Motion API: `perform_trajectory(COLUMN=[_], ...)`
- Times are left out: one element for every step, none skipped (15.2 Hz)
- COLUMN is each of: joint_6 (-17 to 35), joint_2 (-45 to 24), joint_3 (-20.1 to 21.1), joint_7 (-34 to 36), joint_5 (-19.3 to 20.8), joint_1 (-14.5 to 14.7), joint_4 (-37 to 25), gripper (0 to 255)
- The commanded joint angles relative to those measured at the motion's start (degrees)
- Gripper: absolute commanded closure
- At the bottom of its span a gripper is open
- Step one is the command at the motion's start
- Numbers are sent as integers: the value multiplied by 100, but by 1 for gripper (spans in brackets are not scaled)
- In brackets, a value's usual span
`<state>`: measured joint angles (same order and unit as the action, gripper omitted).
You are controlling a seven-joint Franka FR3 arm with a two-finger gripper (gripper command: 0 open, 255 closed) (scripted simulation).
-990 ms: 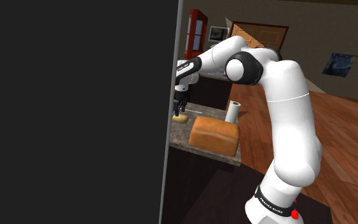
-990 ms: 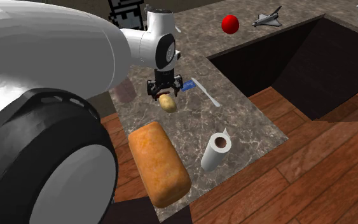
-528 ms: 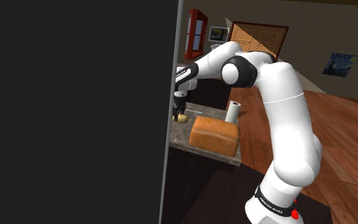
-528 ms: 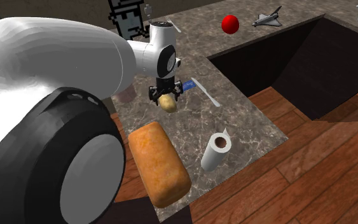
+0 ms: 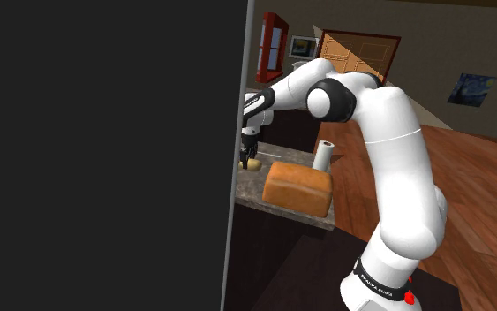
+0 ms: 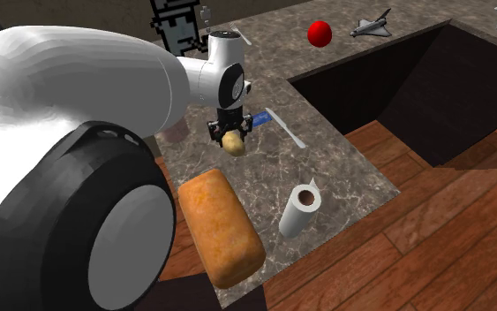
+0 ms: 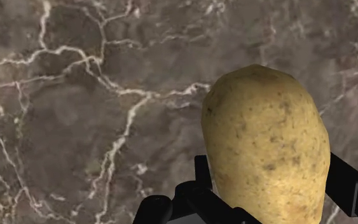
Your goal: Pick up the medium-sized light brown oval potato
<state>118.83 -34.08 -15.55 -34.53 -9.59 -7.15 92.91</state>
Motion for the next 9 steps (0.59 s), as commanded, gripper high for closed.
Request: perform_trajectory(joint_6=[0, 0, 8, -47, -103, -160, -218, -276, -334], joint_2=[-3, -3, 8, 50, 91, 131, 168, 206, 243], joint_3=[1, 1, 0, -7, -15, -22, -29, -36, -43], joint_7=[-1, 0, 2, 9, 16, 22, 29, 35, 42], joint_5=[0, 0, 2, 14, 26, 37, 49, 60, 72], joint_1=[0, 0, 5, 10, 15, 19, 23, 26, 30], joint_4=[4, 4, 24, 9, -8, -26, -47, -69, -91], gripper=[255, 255, 255, 255, 255, 255, 255, 255, 255])
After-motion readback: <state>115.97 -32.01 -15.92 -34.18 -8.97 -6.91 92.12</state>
